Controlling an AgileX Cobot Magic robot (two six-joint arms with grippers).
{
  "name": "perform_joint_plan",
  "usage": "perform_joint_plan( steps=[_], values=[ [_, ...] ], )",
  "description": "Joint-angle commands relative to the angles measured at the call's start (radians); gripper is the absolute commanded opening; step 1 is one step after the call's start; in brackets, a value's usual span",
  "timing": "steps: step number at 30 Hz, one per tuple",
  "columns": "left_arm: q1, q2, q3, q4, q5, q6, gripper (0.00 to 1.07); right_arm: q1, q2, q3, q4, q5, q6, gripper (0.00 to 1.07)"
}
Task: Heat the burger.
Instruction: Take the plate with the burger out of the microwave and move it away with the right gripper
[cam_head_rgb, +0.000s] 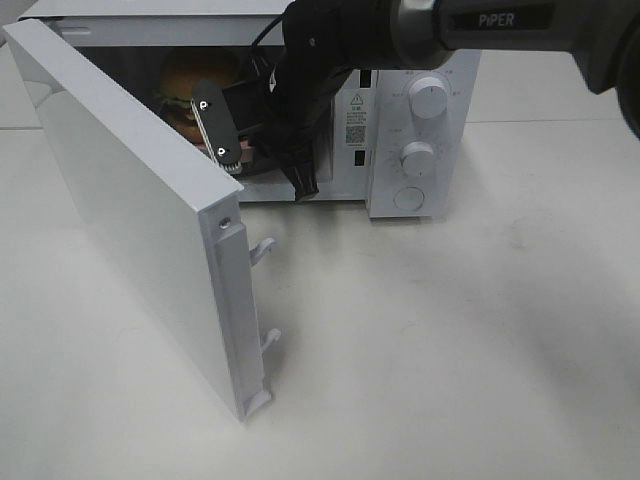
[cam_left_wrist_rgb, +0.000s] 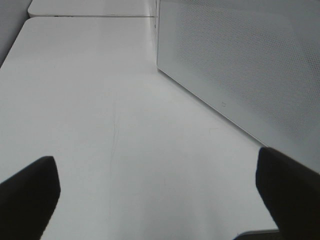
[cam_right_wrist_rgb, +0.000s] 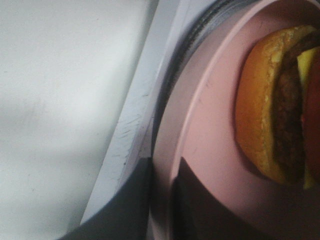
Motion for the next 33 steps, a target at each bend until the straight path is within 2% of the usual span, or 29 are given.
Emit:
perform_joint_plan(
  steps=[1, 9, 14, 16, 33],
  values=[
    [-0.001, -0.004, -0.001, -0.004, -0.008, 0.0, 1.0, 0.006, -0.075, 0.069, -0.009, -0.118, -0.052, 0.0],
    [-0.001, -0.004, -0.001, -0.004, -0.008, 0.0, 1.0, 0.006, -0.169, 0.227, -0.005, -0.212, -0.081, 0.0],
    [-0.001, -0.004, -0.001, -0.004, -0.008, 0.0, 1.0, 0.006, -0.212, 0.302, 0.031, -0.254, -0.124, 0.0],
    [-0.001, -0.004, -0.001, -0.004, -0.008, 0.0, 1.0, 0.006, -0.251, 0.366, 0.067, -0.266, -0.161, 0.0],
    [-0.001, -0.004, -0.001, -0.004, -0.008, 0.0, 1.0, 0.003, -0.385, 0.548, 0.232, -0.293, -0.298, 0.0]
  ],
)
